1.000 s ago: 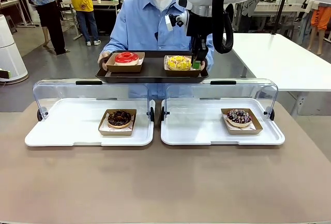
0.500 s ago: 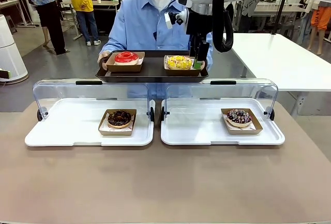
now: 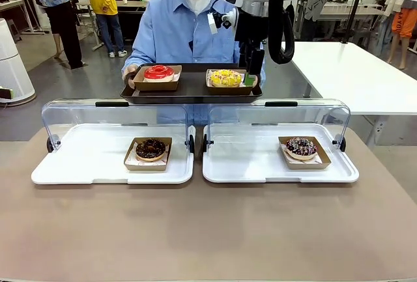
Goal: Provide the desired donut to the person.
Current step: Place the picked Paper togo box onto the Handle tray extended by the person.
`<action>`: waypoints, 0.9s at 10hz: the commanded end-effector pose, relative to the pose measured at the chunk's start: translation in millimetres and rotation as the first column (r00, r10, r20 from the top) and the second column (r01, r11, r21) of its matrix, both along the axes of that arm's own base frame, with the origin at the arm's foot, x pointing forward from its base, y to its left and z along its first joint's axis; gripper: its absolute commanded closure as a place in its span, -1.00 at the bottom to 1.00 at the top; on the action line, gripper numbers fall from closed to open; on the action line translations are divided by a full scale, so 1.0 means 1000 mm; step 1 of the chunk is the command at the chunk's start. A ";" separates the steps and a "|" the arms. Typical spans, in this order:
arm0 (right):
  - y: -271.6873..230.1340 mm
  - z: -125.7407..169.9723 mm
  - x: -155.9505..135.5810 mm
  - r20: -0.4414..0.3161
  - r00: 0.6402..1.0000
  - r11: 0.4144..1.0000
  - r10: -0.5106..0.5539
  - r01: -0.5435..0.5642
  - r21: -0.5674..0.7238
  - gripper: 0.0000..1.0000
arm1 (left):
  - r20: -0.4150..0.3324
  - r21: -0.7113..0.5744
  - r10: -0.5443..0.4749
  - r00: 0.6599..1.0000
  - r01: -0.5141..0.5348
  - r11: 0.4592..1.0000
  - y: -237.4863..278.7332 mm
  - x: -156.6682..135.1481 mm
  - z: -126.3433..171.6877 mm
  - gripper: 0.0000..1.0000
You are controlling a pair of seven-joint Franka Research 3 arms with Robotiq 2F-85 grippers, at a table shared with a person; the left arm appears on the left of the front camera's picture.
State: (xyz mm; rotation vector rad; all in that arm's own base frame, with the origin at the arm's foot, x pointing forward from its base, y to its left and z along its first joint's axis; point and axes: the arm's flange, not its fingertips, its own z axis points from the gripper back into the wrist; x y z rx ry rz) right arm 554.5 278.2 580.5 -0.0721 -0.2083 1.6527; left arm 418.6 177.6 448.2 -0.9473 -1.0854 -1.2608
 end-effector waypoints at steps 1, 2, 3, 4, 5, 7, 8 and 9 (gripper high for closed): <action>-0.008 -0.004 -0.020 -0.016 1.000 1.000 0.022 -0.022 0.004 -1.00 | 0.005 -0.005 -0.002 1.000 0.002 1.000 0.001 -0.001 0.002 -1.00; -0.012 -0.004 -0.038 -0.020 1.000 0.999 0.009 -0.010 -0.032 -1.00 | 0.005 -0.005 -0.002 1.000 0.002 1.000 0.001 -0.001 0.002 -1.00; -0.024 -0.003 -0.063 -0.013 0.999 0.999 0.034 -0.034 -0.024 -1.00 | 0.005 -0.005 -0.002 1.000 0.002 1.000 0.001 -0.001 0.002 -1.00; -0.039 -0.004 -0.085 0.011 0.999 0.999 0.033 -0.033 -0.012 -1.00 | 0.005 -0.005 -0.002 1.000 0.002 1.000 0.001 -0.001 0.002 -1.00; -0.057 -0.011 -0.106 0.008 0.999 0.999 0.036 -0.036 0.001 -1.00 | 0.005 -0.005 -0.002 1.000 0.002 1.000 0.001 -0.001 0.002 -1.00; -0.081 -0.026 -0.126 0.006 1.000 1.000 0.023 -0.023 0.019 -1.00 | 0.005 -0.005 -0.002 1.000 0.002 1.000 0.001 -0.001 0.002 -1.00; -0.090 -0.032 -0.131 0.006 1.000 1.000 0.020 -0.020 0.024 -1.00 | 0.005 -0.005 -0.002 1.000 0.002 1.000 0.001 -0.001 0.002 -1.00; -0.097 -0.035 -0.131 0.010 1.000 0.999 -0.007 0.006 0.040 -1.00 | 0.005 -0.005 -0.002 1.000 0.002 1.000 0.001 -0.001 0.002 -1.00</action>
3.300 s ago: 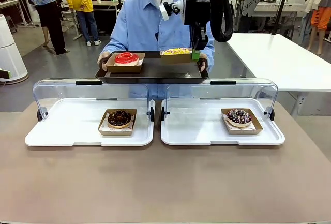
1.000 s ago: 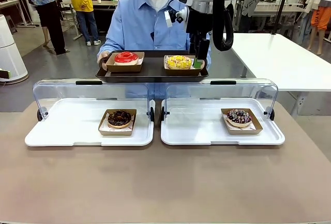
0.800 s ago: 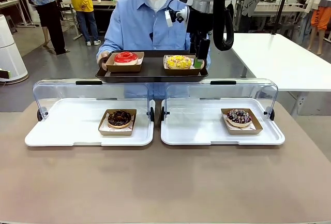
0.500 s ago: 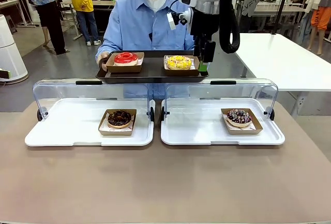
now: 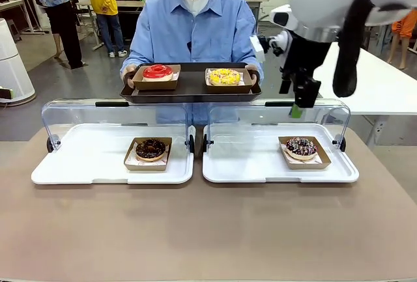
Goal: Provide the desired donut to the person.
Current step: Place the picked Paper togo box onto the Handle tray extended by the person.
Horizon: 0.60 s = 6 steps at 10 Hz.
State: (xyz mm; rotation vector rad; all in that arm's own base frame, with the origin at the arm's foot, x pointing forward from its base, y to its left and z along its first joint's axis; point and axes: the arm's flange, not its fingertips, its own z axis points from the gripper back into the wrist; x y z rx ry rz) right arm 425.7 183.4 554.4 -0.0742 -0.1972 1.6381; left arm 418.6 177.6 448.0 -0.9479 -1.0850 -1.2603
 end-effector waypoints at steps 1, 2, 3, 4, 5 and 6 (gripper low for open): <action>-0.005 -0.009 0.001 0.028 1.000 0.999 -0.009 0.008 0.050 -1.00 | 0.006 -0.005 -0.001 1.000 0.001 1.000 0.001 -0.001 0.002 -1.00; 0.000 0.000 0.000 0.000 1.000 1.000 0.000 0.000 0.000 -1.00 | 0.006 -0.005 -0.001 1.000 0.001 1.000 0.001 -0.001 0.002 -1.00; 0.000 0.000 0.000 0.000 1.000 1.000 0.000 0.000 0.000 -1.00 | 0.006 -0.005 -0.001 1.000 0.001 1.000 0.001 -0.001 0.002 -1.00; 0.000 0.000 0.000 0.000 1.000 1.000 0.000 0.000 0.000 -1.00 | 0.006 -0.005 -0.001 1.000 0.001 1.000 0.001 -0.001 0.002 -1.00; 0.000 0.000 0.000 0.000 1.000 1.000 0.000 0.000 0.000 -1.00 | 0.006 -0.005 -0.001 1.000 0.001 1.000 0.001 -0.001 0.002 -1.00; 0.000 0.000 0.000 0.000 1.000 1.000 0.000 0.000 0.000 -1.00 | 0.006 -0.005 -0.001 1.000 0.001 1.000 0.001 -0.001 0.002 -1.00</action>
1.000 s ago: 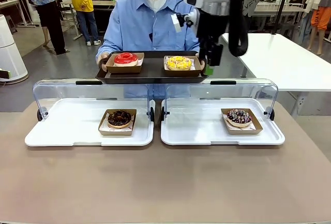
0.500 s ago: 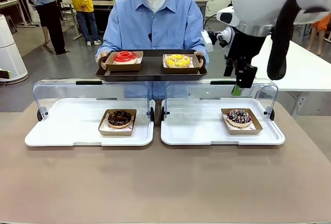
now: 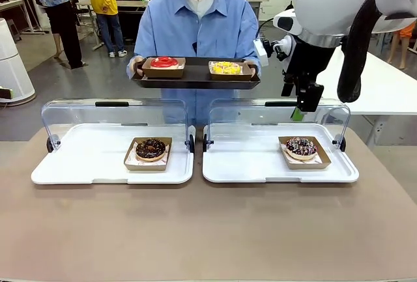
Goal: Provide the desired donut to the person.
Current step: Place the picked Paper togo box onto the Handle tray extended by the person.
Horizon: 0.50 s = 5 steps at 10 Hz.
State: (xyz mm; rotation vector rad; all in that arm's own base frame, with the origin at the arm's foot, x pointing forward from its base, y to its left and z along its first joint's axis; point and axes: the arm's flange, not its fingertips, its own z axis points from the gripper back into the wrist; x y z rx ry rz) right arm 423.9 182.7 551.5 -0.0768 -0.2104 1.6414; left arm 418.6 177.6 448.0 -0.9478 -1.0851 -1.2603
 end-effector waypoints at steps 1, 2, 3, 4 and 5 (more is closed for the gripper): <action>0.001 0.003 0.002 -0.010 1.000 1.000 -0.004 0.004 -0.007 -1.00 | 0.006 -0.005 -0.002 1.000 0.002 1.000 0.001 -0.001 0.002 -1.00; 0.001 0.003 0.002 -0.010 1.000 1.000 -0.004 0.004 -0.007 -1.00 | 0.006 -0.005 -0.002 1.000 0.002 1.000 0.001 -0.001 0.002 -1.00; 0.001 0.003 0.002 -0.010 1.000 1.000 -0.004 0.004 -0.007 -1.00 | 0.006 -0.005 -0.002 1.000 0.002 1.000 0.001 -0.001 0.002 -1.00; 0.001 0.003 0.002 -0.010 1.000 1.000 -0.004 0.004 -0.007 -1.00 | 0.006 -0.005 -0.002 1.000 0.002 1.000 0.001 -0.001 0.002 -1.00; 0.001 0.003 0.002 -0.010 1.000 1.000 -0.004 0.004 -0.007 -1.00 | 0.006 -0.005 -0.002 1.000 0.002 1.000 0.001 -0.001 0.002 -1.00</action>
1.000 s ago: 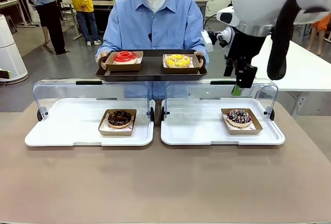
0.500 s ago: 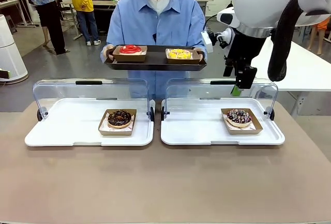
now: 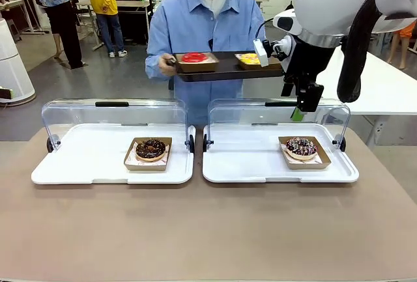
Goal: Provide the desired donut to the person.
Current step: Place the picked Paper togo box onto the Handle tray extended by the person.
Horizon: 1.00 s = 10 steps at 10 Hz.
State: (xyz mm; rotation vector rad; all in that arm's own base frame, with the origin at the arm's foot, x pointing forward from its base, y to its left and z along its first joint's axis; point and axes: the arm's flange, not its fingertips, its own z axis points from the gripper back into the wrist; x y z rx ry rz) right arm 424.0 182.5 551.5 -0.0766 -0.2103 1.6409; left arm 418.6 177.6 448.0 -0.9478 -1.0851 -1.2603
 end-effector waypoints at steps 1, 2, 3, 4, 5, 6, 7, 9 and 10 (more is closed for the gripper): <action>0.001 0.003 0.002 -0.010 1.000 1.000 -0.004 0.004 -0.007 -1.00 | 0.006 -0.005 -0.002 1.000 0.002 1.000 0.001 -0.001 0.002 -1.00; 0.000 0.000 0.000 0.000 1.000 1.000 0.000 0.000 0.000 -1.00 | 0.006 -0.005 -0.002 1.000 0.002 1.000 0.001 -0.001 0.002 -1.00; -0.005 0.008 -0.010 -0.109 0.993 0.987 0.048 -0.030 0.155 -1.00 | 0.006 -0.005 -0.002 1.000 0.002 1.000 0.001 -0.001 0.002 -1.00; -0.019 0.015 -0.009 -0.164 0.982 0.953 0.093 -0.040 0.299 -1.00 | 0.006 -0.005 -0.002 1.000 0.002 1.000 0.001 -0.001 0.002 -1.00; -0.038 0.019 -0.004 -0.189 0.972 0.901 0.137 -0.043 0.433 -1.00 | 0.006 -0.005 -0.002 1.000 0.002 1.000 0.001 -0.001 0.002 -1.00; -0.066 0.022 0.006 -0.192 0.968 0.810 0.160 -0.018 0.586 -1.00 | 0.006 -0.005 -0.002 1.000 0.002 1.000 0.001 -0.001 0.002 -1.00; -0.092 0.021 0.012 -0.184 0.964 0.725 0.190 -0.012 0.688 -1.00 | 0.006 -0.005 -0.002 1.000 0.002 1.000 0.001 -0.001 0.002 -1.00; -0.144 0.014 0.017 -0.146 0.976 0.602 0.164 0.018 0.798 -1.00 | 0.006 -0.005 -0.002 1.000 0.002 1.000 0.001 -0.001 0.002 -1.00; -0.170 0.006 0.016 -0.149 0.981 0.573 0.126 0.051 0.818 -1.00 | 0.006 -0.005 -0.002 1.000 0.002 1.000 0.001 -0.001 0.002 -1.00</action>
